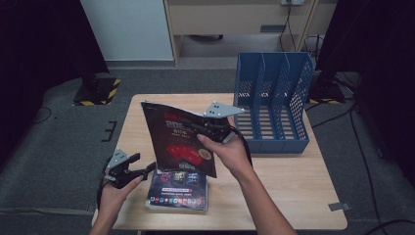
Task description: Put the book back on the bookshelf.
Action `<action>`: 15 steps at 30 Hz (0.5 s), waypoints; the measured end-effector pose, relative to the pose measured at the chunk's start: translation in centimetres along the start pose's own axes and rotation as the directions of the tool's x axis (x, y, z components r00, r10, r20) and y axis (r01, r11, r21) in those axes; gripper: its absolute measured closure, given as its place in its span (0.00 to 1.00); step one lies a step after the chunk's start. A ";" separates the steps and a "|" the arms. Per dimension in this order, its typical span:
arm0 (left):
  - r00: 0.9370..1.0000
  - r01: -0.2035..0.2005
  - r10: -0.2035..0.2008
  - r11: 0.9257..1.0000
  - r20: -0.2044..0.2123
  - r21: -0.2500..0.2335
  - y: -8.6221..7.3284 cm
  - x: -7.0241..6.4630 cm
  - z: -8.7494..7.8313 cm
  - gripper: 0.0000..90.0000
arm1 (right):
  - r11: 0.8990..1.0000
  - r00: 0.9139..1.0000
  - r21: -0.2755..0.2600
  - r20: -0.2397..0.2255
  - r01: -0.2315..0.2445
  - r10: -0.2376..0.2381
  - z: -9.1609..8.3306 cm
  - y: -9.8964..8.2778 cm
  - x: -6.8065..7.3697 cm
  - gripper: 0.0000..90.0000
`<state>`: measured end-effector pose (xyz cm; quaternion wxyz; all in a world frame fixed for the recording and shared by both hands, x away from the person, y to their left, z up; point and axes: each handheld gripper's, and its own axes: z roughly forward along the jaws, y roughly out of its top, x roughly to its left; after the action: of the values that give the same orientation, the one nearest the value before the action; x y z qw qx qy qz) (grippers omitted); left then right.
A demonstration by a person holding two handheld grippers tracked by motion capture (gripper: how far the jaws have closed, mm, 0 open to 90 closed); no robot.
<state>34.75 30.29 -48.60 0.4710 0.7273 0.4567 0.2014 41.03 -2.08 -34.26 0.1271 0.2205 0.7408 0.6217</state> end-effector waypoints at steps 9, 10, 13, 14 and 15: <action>1.000 0.014 -0.013 0.999 -0.028 0.034 -0.3 0.4 0.2 0.04 | 1.000 0.999 -0.026 0.046 0.014 -0.013 -1.0 1.5 -0.5 0.96; 1.000 0.011 -0.010 0.999 -0.028 0.037 -0.3 0.5 0.2 0.04 | 0.999 0.998 -0.028 0.056 0.016 -0.015 -1.1 1.7 -0.6 0.96; 0.999 0.006 -0.004 0.999 -0.033 0.048 -0.4 0.6 0.3 0.04 | 0.999 0.997 -0.031 0.074 0.021 -0.019 -1.3 2.0 -0.8 0.96; 0.999 0.002 0.000 0.998 -0.037 0.055 -0.5 0.6 0.4 0.04 | 0.999 0.996 -0.031 0.083 0.023 -0.020 -1.4 2.1 -0.9 0.96; 0.999 -0.001 0.003 0.998 -0.039 0.059 -0.5 0.6 0.4 0.04 | 0.999 0.996 -0.033 0.089 0.019 -0.016 -1.4 2.3 -1.1 0.96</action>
<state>35.12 30.69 -49.31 0.4403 0.7372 0.4708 0.2026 41.70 -3.57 -31.86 0.1689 0.2392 0.7258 0.6224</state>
